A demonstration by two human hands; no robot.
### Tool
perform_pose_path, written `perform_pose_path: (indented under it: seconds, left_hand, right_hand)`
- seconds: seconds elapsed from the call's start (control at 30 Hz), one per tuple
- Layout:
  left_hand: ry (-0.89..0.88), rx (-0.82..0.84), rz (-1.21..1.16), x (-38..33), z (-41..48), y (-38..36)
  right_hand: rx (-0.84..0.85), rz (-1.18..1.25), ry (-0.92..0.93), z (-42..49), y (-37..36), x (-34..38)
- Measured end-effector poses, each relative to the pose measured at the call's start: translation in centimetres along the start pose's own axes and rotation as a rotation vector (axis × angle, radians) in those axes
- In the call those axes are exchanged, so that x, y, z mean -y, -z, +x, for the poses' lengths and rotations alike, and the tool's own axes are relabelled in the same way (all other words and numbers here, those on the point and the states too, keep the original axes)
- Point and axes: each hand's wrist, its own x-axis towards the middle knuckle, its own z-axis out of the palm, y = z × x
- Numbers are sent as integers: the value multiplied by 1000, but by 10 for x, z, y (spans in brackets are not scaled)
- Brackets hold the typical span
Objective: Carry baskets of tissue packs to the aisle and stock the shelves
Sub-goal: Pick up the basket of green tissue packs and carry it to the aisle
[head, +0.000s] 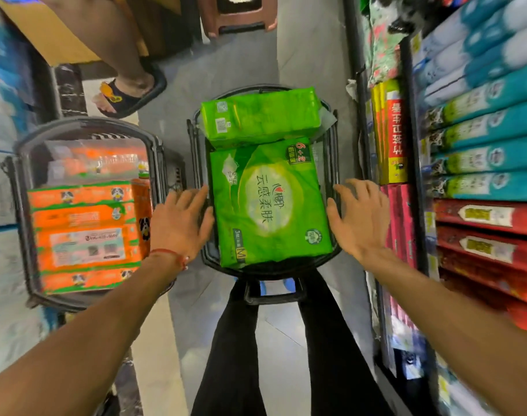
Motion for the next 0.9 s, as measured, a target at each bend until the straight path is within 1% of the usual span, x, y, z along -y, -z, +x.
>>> perform_pose_path:
  seconds: [0.07, 0.2, 0.33, 0.43, 0.7, 0.9]
  left_hand:
    - [-40, 4, 77, -10, -18, 24]
    - [-139, -42, 108, -28, -54, 69]
    - [-248, -63, 150, -35, -84, 105]
    - [-323, -65, 191, -45, -101, 125]
    - [-468, -67, 298, -77, -134, 156]
    - [-636, -51, 340, -71, -124, 155]
  right_hand:
    - [-37, -5, 23, -22, 23, 9]
    - [-103, 7, 39, -71, 67, 22]
    - [-221, 25, 75, -122, 104, 34]
    - [-239, -12, 88, -158, 120, 41]
    - [-194, -96, 32, -223, 134, 52]
    - [-257, -77, -10, -244, 124, 58]
